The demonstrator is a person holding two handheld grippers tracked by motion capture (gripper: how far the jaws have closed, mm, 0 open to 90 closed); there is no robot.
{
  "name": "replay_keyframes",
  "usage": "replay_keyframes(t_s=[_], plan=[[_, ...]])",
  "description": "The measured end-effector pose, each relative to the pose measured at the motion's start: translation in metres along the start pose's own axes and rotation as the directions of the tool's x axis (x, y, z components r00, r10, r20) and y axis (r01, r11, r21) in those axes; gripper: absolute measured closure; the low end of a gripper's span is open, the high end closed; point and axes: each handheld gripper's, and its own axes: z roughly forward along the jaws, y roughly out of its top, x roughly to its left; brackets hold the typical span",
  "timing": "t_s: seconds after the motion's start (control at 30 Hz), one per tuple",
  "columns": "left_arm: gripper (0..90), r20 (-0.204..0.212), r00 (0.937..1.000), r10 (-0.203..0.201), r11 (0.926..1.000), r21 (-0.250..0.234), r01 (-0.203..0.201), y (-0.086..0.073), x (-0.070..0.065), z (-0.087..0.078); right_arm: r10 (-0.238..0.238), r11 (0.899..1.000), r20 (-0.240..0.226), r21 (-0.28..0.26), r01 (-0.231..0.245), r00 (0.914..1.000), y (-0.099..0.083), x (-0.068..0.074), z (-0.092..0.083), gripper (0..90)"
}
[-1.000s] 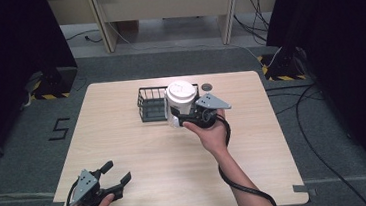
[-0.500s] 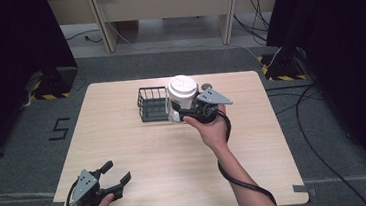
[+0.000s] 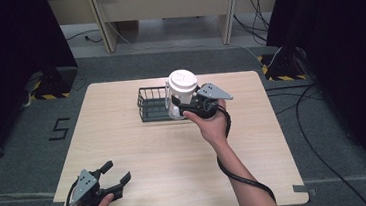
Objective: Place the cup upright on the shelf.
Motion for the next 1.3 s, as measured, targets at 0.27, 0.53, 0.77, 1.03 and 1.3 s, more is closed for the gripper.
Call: replay_keyframes(t_s=[0.27, 0.53, 0.77, 1.03, 1.3], plan=[[18.6, -0.001, 1.0, -0.001, 1.0, 0.0, 0.001, 0.0, 0.0, 0.0, -0.003, 1.0, 0.006, -0.01, 0.003, 1.0, 0.007, -0.002, 0.004, 17.3], [18.5, -0.002, 1.0, -0.002, 1.0, 0.0, 0.002, 0.0, 0.0, 0.0, -0.004, 1.0, 0.011, -0.014, 0.004, 0.9999, 0.014, -0.004, 0.007, 17.2], [18.6, -0.002, 1.0, -0.003, 1.0, -0.002, 0.003, 0.0, 0.0, -0.001, -0.007, 1.0, 0.016, -0.026, 0.007, 0.9998, 0.022, -0.006, 0.012, 17.3], [18.6, -0.003, 1.0, -0.003, 1.0, -0.002, 0.003, 0.0, 0.001, -0.001, -0.008, 1.0, 0.027, -0.026, 0.008, 0.9996, 0.03, -0.01, 0.018, 17.3], [18.6, -0.002, 1.0, -0.003, 1.0, -0.003, 0.003, 0.0, 0.0, -0.001, -0.001, 1.0, 0.04, -0.015, 0.002, 0.9992, 0.035, -0.015, 0.028, 17.2]])
